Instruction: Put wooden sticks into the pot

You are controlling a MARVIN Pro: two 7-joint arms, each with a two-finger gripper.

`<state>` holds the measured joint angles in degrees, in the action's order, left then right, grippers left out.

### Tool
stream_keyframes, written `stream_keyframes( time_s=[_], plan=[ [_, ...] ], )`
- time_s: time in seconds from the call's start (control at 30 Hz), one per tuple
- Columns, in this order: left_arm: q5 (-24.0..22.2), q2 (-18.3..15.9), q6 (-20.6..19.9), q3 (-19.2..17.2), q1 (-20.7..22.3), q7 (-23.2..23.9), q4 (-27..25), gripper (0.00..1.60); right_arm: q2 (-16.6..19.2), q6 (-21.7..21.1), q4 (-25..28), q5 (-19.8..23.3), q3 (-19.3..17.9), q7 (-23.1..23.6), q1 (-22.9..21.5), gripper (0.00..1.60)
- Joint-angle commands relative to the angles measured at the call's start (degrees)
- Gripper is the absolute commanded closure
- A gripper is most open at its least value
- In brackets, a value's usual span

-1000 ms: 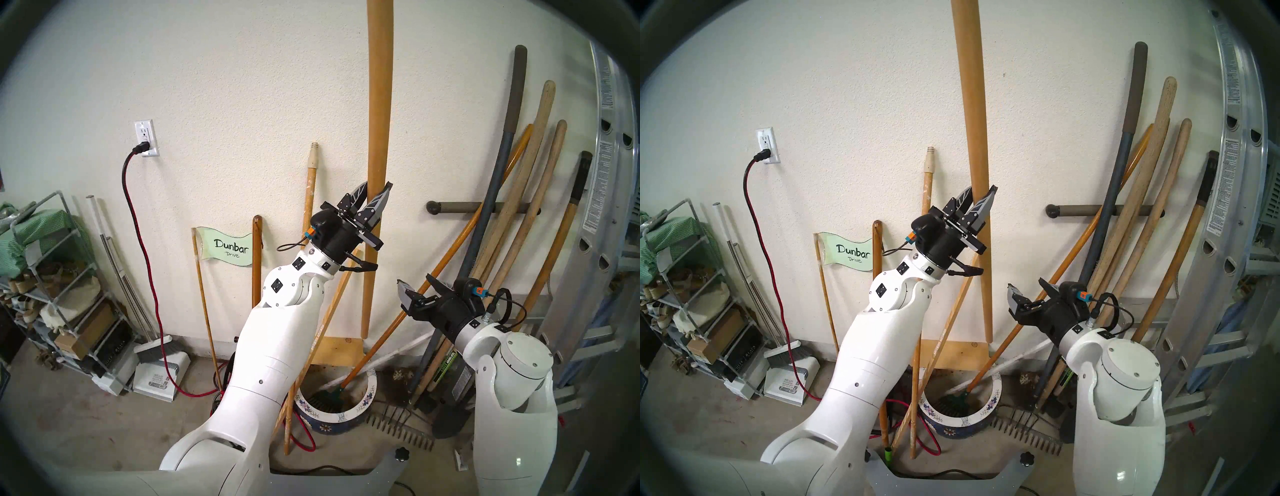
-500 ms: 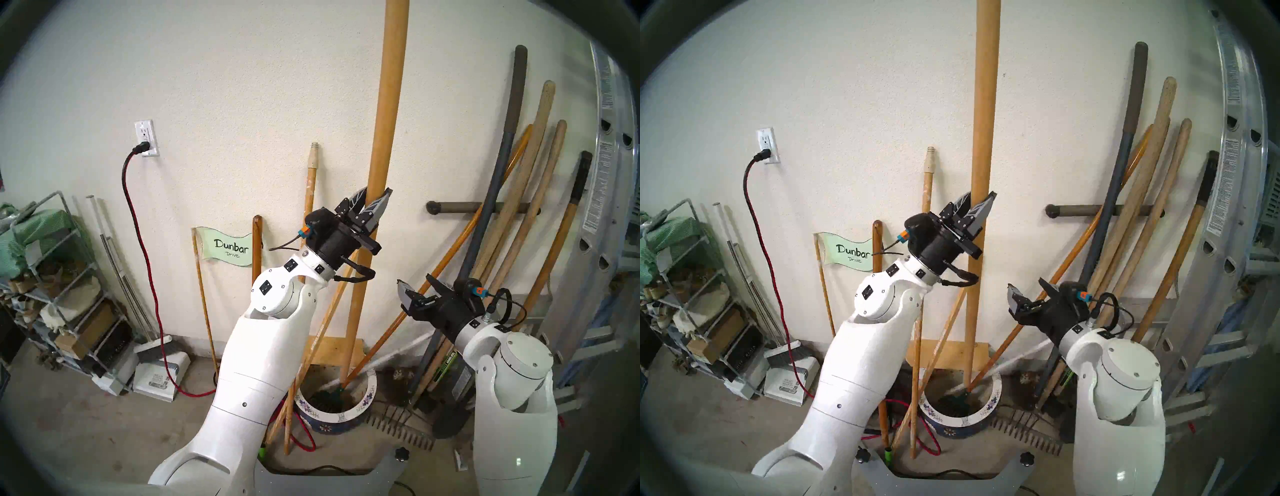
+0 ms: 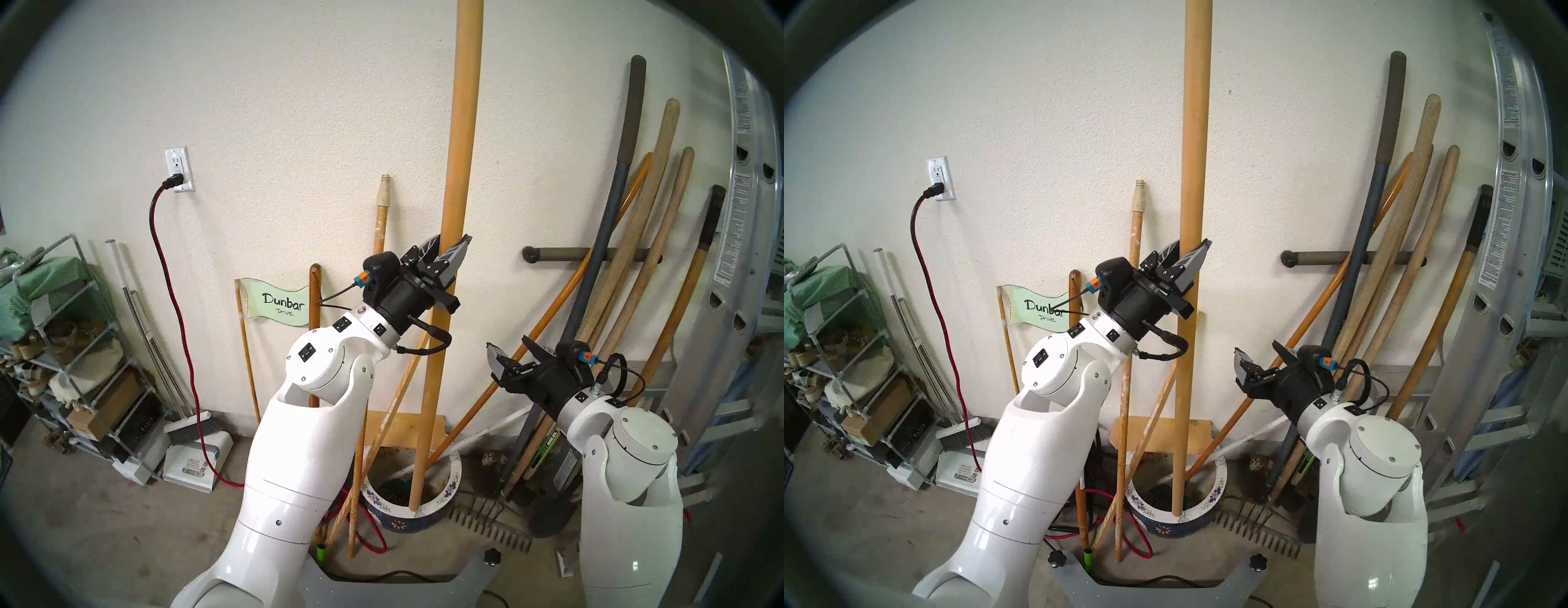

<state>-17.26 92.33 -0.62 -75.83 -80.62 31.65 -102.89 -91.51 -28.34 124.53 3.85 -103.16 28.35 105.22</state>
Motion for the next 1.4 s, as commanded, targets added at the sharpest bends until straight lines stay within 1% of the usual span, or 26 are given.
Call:
stream_keyframes(
  time_s=[0.0,0.03,0.07,0.13,0.27,0.4,0.47,0.63,0.7,0.83,0.9,1.03,1.37],
  plan=[
    [3.57,-1.61,-6.63,-0.14,-2.50,-4.20,-6.64,1.60,0.11,-0.06,0.04,-0.06,-0.01,0.03,-0.01,0.00],
    [4.60,-1.88,-8.05,-0.09,-2.75,-5.01,-7.64,1.60,0.12,-0.06,0.04,-0.07,-0.01,0.03,-0.01,0.00],
    [4.60,-1.88,-8.05,-0.09,-2.75,-5.01,-7.64,1.60,0.12,-0.06,0.04,-0.07,-0.01,0.03,-0.01,0.00],
    [6.13,-1.98,-11.84,-0.08,-3.23,-6.84,-9.93,1.60,0.12,-0.08,0.05,-0.07,-0.01,0.04,-0.01,0.00],
    [7.65,-2.09,-16.79,0.43,-3.77,-8.42,-12.54,1.60,0.14,-0.10,0.05,-0.08,-0.01,0.04,-0.01,0.00],
    [8.54,-1.81,-18.26,0.99,-3.44,-9.18,-12.51,1.60,0.14,-0.11,0.05,-0.08,0.00,0.04,-0.01,0.00],
    [8.37,-1.39,-19.06,1.10,-3.34,-9.41,-11.56,1.60,0.15,-0.12,0.05,-0.08,0.00,0.04,-0.01,0.00],
    [8.39,-1.52,-18.66,0.97,-3.58,-9.37,-10.04,1.60,0.15,-0.13,0.06,-0.08,0.00,0.04,-0.01,0.00],
    [9.36,-1.93,-18.61,1.24,-3.79,-9.98,-9.74,1.60,0.15,-0.13,0.06,-0.08,0.00,0.05,-0.01,0.00],
    [8.85,-2.08,-18.47,0.92,-4.67,-10.07,-8.35,1.60,0.14,-0.13,0.06,-0.09,-0.01,0.05,-0.02,0.00],
    [7.98,-1.59,-18.59,0.54,-5.14,-10.19,-7.28,1.60,0.14,-0.13,0.06,-0.09,-0.01,0.05,-0.02,0.00],
    [8.11,-1.76,-17.51,0.53,-5.19,-10.27,-4.75,1.60,0.14,-0.13,0.06,-0.09,-0.01,0.05,-0.02,0.00],
    [8.19,-1.41,-16.04,0.36,-2.99,-10.15,2.65,1.60,0.14,-0.12,0.06,-0.09,-0.01,0.05,-0.02,0.00]
  ],
)
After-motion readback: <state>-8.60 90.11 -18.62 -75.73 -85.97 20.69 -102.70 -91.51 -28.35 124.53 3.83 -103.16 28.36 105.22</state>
